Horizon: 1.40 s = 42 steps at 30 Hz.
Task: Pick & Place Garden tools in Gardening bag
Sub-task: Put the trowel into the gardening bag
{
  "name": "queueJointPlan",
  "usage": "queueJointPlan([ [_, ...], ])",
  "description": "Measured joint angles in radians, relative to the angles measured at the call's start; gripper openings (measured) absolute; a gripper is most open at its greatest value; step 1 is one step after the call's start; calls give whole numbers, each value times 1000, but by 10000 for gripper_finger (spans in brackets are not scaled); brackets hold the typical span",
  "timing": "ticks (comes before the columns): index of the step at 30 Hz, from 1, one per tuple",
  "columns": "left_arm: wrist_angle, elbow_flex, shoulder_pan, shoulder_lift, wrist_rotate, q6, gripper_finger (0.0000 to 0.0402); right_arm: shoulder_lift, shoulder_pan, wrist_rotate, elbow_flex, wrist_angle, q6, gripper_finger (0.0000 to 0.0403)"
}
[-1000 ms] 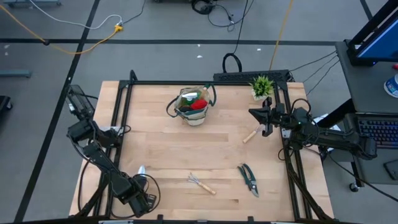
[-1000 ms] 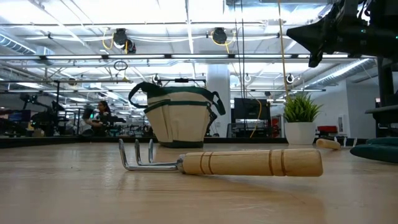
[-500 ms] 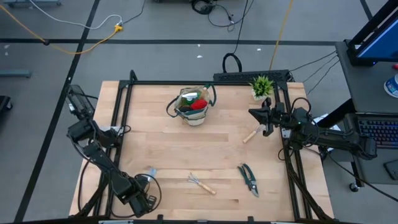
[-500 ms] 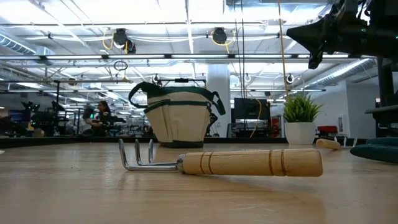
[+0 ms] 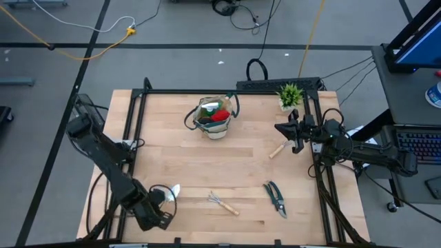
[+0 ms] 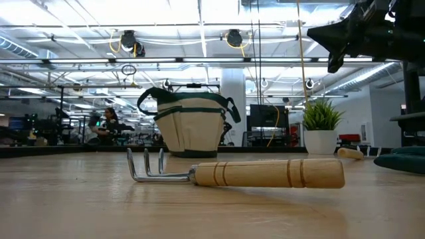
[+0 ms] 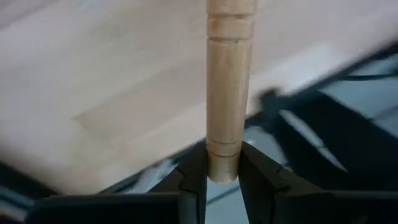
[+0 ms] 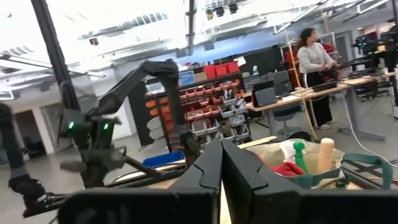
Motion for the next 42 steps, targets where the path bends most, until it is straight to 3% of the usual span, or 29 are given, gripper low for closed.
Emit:
queueJointPlan([
  [10,34,2,131,-187,-196,110,68,26,0,5,4,12,-51,0],
  [17,218,3,298,-230,-286,327,68,76,0,6,69,12,-178,0],
  [29,541,3,581,-229,-184,635,68,208,0,29,266,-159,-485,0],
  [42,813,4,804,-230,12,770,68,367,0,65,459,-243,-746,0],
])
